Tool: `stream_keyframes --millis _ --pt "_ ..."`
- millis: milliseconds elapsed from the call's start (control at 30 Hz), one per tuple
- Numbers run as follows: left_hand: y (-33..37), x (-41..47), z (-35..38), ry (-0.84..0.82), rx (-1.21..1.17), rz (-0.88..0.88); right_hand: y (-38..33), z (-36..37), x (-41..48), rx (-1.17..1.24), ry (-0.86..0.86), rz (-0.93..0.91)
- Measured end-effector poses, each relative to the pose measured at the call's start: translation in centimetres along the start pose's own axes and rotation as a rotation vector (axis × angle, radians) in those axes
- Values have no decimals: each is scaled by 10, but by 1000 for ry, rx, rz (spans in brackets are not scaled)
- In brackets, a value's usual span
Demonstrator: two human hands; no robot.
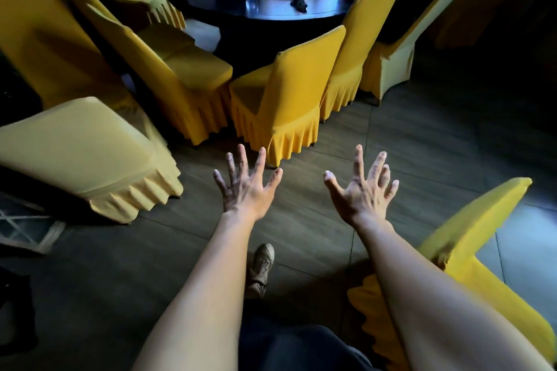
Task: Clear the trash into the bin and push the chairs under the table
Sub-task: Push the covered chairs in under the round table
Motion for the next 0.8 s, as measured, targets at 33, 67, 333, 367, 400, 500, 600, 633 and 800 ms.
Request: stream_keyframes --millis 33,67,333,367,400,500,600,633,800 --pt "4 21 -2 0 -4 13 -2 -1 15 -2 1 16" --pt "7 42 -5 -3 -1 30 -4 -1 31 1 0 37" --pt "35 196 -31 -48 26 179 -33 -13 137 53 51 198" --pt "39 211 -34 -56 39 197 -36 -14 147 64 67 216" --pt "44 226 -36 -64 48 208 -37 -15 157 73 83 234" --pt "62 263 -35 -100 72 239 -31 -19 177 79 111 301" --pt "90 287 -26 -126 97 310 -13 -24 190 81 142 380" --pt "101 295 -22 -135 106 330 -5 -26 195 87 153 411" --pt "175 326 11 -211 222 453 46 -28 215 90 173 552"
Point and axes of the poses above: each hand's wrist, its own x-axis towards the middle knuckle, its own z-axis out of the palm, y = z × x, the point moved 5 cm from there along x, towards the middle knuckle, and after that the axes turned 5 degrees about -z, right-handed, at the moved point
